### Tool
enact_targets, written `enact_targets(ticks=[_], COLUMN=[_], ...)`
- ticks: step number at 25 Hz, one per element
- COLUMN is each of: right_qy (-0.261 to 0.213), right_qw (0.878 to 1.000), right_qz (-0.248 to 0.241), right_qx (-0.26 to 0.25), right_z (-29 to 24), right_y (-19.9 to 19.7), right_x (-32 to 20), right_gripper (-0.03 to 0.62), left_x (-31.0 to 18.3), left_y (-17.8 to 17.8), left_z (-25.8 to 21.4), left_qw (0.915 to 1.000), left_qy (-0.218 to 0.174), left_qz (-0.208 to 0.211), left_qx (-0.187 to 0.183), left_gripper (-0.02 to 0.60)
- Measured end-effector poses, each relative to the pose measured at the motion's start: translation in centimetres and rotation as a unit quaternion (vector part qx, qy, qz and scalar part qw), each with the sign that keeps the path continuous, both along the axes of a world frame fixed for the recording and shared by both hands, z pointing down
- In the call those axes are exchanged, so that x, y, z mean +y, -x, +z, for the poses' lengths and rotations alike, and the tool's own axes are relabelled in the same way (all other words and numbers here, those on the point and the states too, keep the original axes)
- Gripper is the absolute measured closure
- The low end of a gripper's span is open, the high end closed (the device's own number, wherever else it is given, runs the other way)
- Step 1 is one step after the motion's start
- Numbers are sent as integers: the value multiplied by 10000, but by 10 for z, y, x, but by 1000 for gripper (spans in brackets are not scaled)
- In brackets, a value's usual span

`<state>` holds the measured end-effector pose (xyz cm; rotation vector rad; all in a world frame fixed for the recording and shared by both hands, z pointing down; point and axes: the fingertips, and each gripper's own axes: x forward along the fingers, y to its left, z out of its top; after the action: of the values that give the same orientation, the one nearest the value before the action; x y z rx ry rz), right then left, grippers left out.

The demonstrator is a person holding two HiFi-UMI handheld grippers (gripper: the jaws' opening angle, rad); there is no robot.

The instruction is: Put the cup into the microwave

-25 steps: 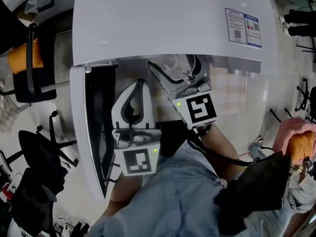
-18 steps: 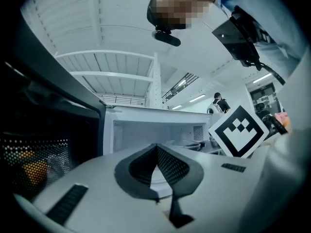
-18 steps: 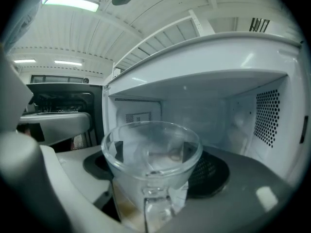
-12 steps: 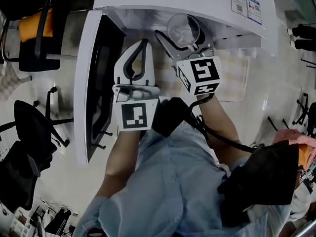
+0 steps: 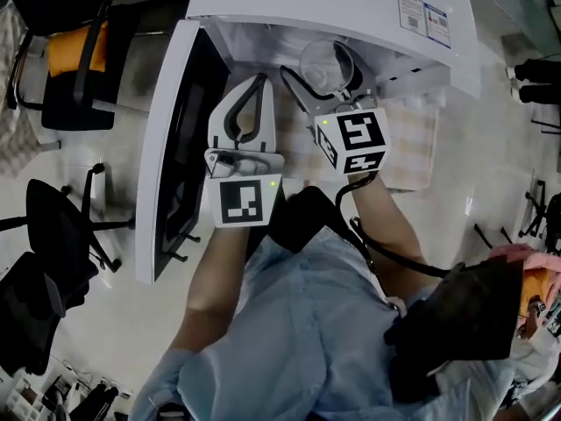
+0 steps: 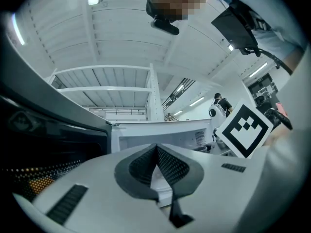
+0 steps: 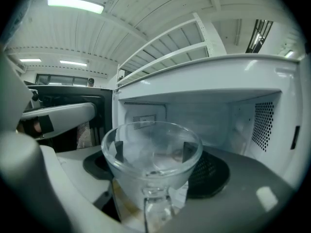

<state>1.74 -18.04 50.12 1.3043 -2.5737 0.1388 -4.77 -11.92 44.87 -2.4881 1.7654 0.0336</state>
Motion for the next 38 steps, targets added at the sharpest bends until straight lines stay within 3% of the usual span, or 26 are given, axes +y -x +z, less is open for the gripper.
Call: enact_targets(ticks=[9, 14, 23, 38], right_qy=[61, 132, 218, 65], right_qw=[9999, 9998, 9998, 9997], right_qz=[17, 24, 3, 108], right_qx=[89, 115, 26, 188], right_z=[16, 25, 25, 24], right_y=[-1, 0, 3, -2], right_x=[-24, -37, -70, -74], right_gripper=[201, 201, 200, 186], left_x=[-12, -16, -29, -32], left_y=[-2, -1, 1, 5], left_z=[9, 14, 19, 16], left_qw=[10000, 9996, 9992, 9983], left_qy=[13, 165, 311, 412], left_qz=[34, -1, -18, 35], left_qx=[-45, 219, 253, 410], left_gripper=[574, 575, 575, 574])
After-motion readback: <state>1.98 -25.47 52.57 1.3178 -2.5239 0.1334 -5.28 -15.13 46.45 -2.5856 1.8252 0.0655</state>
